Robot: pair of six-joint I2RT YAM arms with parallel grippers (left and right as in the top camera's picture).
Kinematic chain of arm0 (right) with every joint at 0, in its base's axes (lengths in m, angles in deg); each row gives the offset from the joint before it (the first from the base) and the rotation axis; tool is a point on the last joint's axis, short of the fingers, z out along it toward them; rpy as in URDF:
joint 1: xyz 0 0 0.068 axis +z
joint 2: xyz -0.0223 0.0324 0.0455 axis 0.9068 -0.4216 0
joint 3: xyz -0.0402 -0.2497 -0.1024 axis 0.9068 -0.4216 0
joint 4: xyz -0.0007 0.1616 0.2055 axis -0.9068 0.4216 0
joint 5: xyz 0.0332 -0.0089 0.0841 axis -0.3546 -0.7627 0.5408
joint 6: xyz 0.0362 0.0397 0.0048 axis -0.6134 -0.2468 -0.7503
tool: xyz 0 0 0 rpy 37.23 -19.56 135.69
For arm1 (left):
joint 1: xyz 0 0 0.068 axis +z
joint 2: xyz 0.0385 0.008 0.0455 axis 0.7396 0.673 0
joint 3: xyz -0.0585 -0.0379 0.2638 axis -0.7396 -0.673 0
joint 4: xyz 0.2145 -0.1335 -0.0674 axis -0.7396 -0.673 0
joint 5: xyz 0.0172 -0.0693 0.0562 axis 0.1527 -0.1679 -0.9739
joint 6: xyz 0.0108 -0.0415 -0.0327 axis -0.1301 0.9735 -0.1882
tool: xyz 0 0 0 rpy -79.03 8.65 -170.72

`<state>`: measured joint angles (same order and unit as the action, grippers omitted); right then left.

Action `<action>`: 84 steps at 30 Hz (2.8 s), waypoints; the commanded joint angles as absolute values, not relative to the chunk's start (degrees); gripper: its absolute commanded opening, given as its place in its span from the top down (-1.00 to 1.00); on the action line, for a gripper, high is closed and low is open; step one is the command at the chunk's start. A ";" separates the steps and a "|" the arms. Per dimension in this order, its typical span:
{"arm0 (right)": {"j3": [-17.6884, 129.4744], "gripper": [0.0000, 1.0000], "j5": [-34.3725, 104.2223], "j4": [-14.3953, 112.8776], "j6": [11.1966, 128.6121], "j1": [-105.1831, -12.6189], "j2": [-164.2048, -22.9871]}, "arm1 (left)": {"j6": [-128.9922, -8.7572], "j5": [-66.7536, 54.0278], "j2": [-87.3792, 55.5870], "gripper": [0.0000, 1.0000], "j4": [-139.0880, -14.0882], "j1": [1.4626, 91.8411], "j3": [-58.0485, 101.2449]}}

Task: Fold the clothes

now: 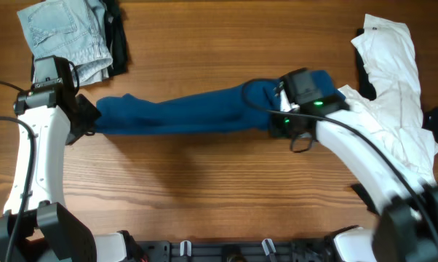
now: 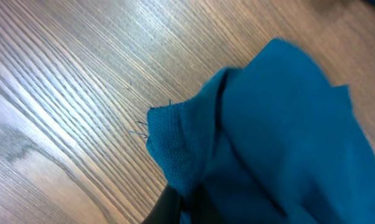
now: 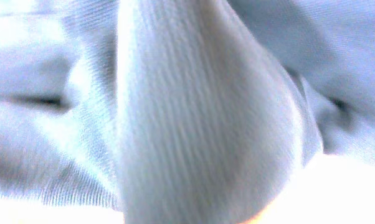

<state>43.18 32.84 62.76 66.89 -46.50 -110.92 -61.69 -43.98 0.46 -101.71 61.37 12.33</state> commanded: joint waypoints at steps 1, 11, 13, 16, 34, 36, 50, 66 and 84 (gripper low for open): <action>48.93 0.91 30.72 70.65 68.88 -49.60 -99.31 | -62.90 -44.98 -4.28 0.92 -105.78 61.85 18.60; 58.53 0.91 31.15 100.51 69.88 -50.54 -90.70 | -65.72 -45.01 -12.13 0.92 -111.46 61.85 19.63; 58.53 0.92 31.15 97.08 72.13 -50.54 -92.69 | -65.69 -45.01 -10.99 0.92 -111.46 61.85 19.61; 58.53 0.92 32.05 90.98 76.90 -50.52 -100.80 | -65.67 -44.42 -7.40 0.92 -112.16 61.81 19.43; 72.19 -0.49 39.46 69.93 84.09 -56.31 -131.03 | -64.30 -37.62 17.80 0.42 -110.35 61.81 10.28; 74.61 -0.59 39.64 70.65 85.36 -56.31 -131.03 | -68.71 -35.43 17.80 0.03 -107.81 61.81 10.28; 72.41 -0.66 42.17 85.56 85.14 -59.09 -131.27 | -75.11 -27.41 17.80 0.82 -89.71 61.33 10.30; 56.54 0.63 39.92 58.72 70.34 -55.50 -131.29 | -74.48 -28.02 17.80 0.92 -86.48 63.73 10.30; 74.29 0.91 38.30 90.78 76.53 -70.69 -106.52 | -74.33 -28.04 3.33 0.92 -106.59 63.69 36.57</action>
<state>73.26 39.46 87.74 75.32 -68.35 -111.14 -74.55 -28.09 6.47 -105.17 63.54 35.46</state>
